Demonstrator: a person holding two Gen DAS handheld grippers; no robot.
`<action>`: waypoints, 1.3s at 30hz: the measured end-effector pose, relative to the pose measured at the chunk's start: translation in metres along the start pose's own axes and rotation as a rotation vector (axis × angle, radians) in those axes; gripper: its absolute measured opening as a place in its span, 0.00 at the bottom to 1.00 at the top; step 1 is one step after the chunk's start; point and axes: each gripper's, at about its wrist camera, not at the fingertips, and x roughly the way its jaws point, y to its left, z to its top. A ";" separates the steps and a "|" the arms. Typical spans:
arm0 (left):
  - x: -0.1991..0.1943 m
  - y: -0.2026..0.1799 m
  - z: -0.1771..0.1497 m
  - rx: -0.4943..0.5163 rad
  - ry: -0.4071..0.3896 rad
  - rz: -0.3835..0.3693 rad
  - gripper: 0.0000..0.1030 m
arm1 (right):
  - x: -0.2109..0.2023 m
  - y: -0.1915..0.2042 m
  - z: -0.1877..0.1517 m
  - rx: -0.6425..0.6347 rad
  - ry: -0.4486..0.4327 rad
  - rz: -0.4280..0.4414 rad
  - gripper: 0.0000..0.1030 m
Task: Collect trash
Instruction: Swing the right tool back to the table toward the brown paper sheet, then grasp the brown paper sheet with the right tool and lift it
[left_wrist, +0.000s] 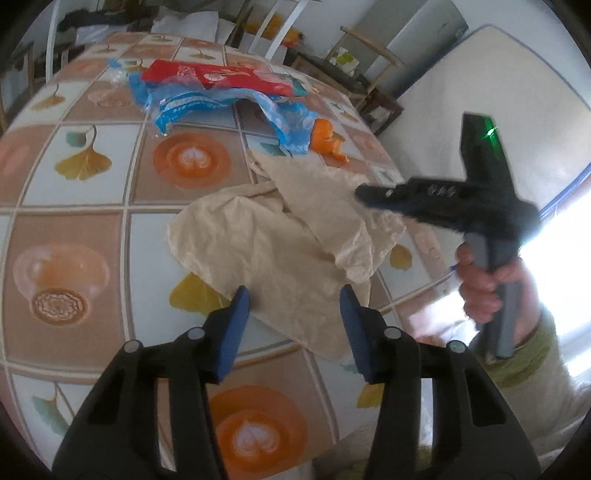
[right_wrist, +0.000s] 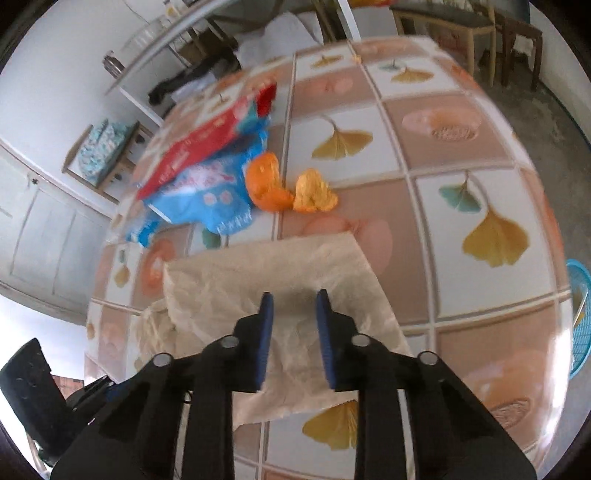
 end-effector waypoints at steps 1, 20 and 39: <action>0.001 0.002 0.000 -0.011 -0.005 -0.018 0.45 | 0.000 0.003 -0.001 -0.010 0.007 -0.006 0.20; -0.009 0.021 -0.006 -0.101 -0.085 -0.315 0.56 | 0.030 0.036 -0.055 0.096 0.320 0.429 0.09; 0.008 0.018 -0.019 -0.057 0.027 -0.200 0.12 | 0.016 0.026 -0.061 0.151 0.336 0.490 0.28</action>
